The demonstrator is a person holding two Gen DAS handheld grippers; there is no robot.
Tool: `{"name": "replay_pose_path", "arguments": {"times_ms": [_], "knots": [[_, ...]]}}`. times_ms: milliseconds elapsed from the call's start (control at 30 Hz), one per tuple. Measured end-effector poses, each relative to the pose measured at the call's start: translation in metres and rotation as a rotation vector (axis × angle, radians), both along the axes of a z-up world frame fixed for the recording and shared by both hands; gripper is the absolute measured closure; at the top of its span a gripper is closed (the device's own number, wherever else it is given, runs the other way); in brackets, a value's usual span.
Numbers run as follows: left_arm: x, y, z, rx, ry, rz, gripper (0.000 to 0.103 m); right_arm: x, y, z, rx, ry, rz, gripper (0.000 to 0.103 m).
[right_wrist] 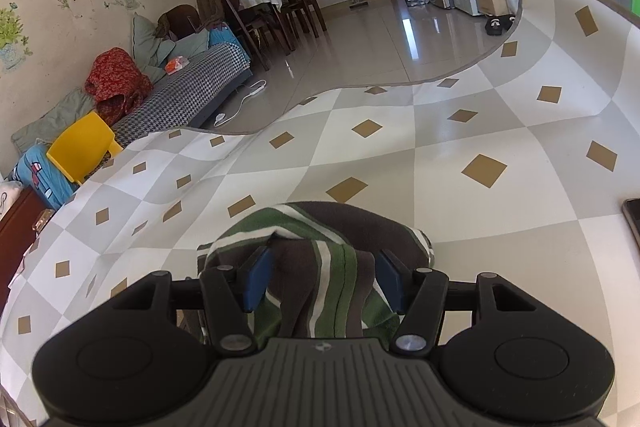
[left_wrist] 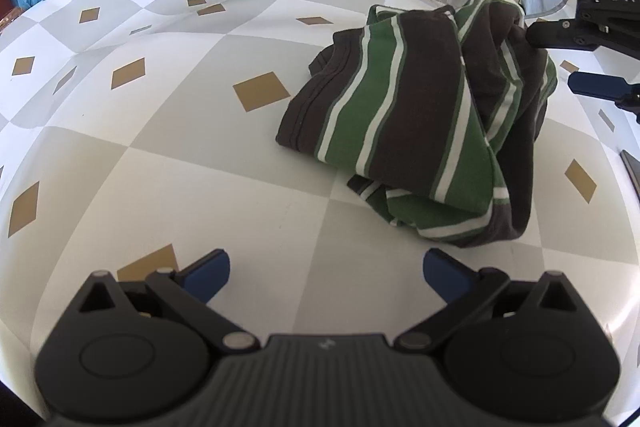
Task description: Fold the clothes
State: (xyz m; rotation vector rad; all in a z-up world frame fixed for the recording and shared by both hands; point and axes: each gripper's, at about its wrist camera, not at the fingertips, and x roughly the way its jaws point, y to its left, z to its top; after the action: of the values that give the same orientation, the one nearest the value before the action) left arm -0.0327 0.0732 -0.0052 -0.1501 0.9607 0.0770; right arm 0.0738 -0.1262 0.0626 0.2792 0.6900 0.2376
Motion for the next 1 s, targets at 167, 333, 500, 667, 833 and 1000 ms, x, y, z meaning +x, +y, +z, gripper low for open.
{"name": "replay_pose_path", "arguments": {"times_ms": [167, 333, 500, 667, 833, 1000], "knots": [[0.014, -0.003, 0.005, 0.017, -0.027, -0.001, 0.000, 0.014, -0.002, 0.000, 0.032, -0.003, -0.038, 0.046], [0.023, -0.002, 0.000, -0.005, -0.010, 0.015, 0.000, 0.028, 0.002, -0.006, 0.006, 0.000, -0.051, 0.046], [0.032, -0.002, -0.003, 0.000, -0.010, 0.018, 0.000, 0.043, 0.008, -0.020, -0.005, 0.038, -0.051, 0.042], [0.039, -0.002, -0.008, -0.006, -0.001, 0.025, 0.000, 0.052, 0.019, -0.036, -0.058, 0.055, -0.034, 0.041], [0.044, -0.002, -0.012, -0.005, -0.001, 0.031, 0.000, 0.058, 0.034, -0.055, -0.140, 0.082, 0.013, 0.041], [0.048, 0.000, -0.015, -0.012, 0.003, 0.039, 0.000, 0.063, 0.036, -0.068, -0.144, 0.126, 0.026, 0.041]]}}
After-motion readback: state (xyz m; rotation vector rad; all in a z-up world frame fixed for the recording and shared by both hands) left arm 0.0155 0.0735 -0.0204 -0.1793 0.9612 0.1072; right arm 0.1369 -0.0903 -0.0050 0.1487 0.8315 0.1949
